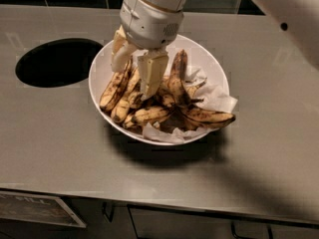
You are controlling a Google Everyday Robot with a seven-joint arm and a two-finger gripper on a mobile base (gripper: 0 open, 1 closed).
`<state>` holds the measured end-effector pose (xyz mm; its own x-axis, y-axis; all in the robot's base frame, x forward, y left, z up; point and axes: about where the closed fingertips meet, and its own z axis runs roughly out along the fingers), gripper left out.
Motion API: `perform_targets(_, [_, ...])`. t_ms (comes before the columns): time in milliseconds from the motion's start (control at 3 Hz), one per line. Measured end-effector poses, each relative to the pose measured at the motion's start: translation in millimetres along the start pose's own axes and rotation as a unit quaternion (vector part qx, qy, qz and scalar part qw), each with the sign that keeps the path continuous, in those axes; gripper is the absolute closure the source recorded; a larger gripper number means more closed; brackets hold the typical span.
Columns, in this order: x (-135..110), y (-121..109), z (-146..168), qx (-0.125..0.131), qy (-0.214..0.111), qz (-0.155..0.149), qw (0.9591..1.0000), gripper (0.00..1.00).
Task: Pick banana from white bowl
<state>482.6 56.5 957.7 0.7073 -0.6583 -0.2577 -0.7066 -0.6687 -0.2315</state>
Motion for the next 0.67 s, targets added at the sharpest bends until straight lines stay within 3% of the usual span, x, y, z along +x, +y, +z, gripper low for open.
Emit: perform_targets(667, [-4.7, 0.7, 6.5, -0.008, -0.009, -0.007, 0.9999, 0.38])
